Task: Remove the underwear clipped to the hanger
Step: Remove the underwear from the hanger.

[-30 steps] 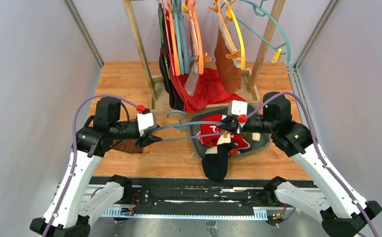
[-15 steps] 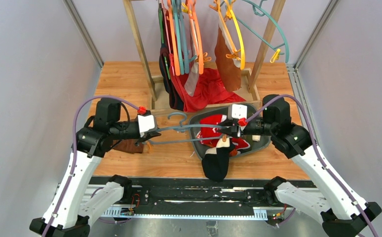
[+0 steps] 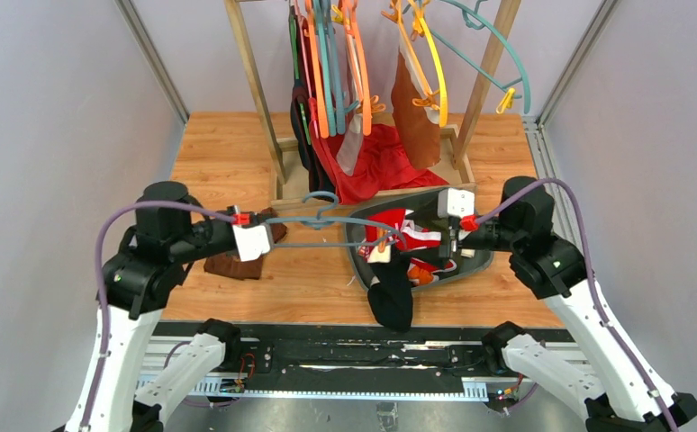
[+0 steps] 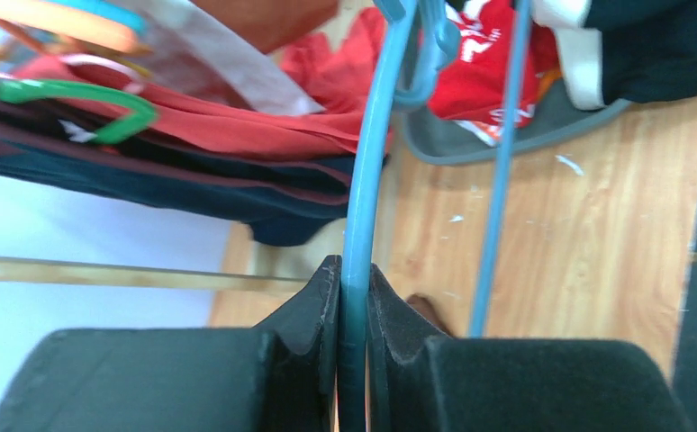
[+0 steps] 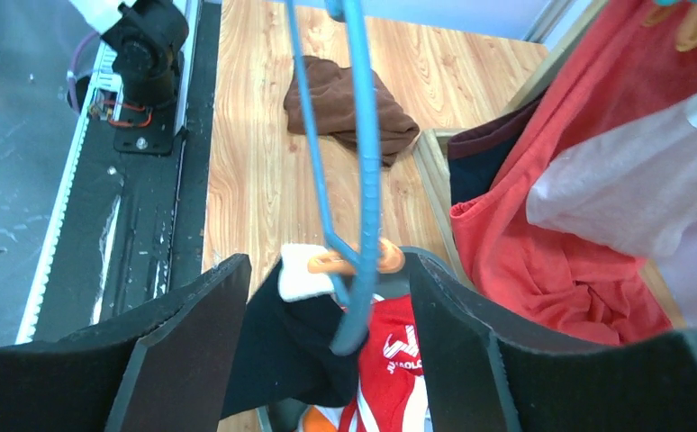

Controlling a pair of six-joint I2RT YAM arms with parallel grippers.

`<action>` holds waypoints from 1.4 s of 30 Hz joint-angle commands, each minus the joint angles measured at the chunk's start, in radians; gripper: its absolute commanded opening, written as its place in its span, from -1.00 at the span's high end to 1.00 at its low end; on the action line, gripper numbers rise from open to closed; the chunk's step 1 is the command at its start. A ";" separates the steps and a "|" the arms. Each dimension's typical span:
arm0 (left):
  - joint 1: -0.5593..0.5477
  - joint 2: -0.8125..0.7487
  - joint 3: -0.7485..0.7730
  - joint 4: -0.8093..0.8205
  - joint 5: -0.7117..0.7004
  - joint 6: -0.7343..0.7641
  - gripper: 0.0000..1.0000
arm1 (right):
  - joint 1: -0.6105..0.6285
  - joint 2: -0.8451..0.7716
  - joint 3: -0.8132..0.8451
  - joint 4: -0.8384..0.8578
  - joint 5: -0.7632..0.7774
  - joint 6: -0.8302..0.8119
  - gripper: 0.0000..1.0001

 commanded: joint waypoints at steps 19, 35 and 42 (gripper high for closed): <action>-0.004 0.056 0.378 -0.090 0.000 0.331 1.00 | -0.149 -0.048 0.024 0.168 0.066 0.338 -0.34; -0.003 -0.030 -0.041 -0.078 0.230 0.749 0.99 | -0.185 0.097 -0.088 0.243 -0.112 0.477 -0.32; -0.004 -0.073 -0.112 -0.062 0.276 0.773 0.99 | -0.144 0.145 -0.130 0.195 -0.219 0.467 -0.32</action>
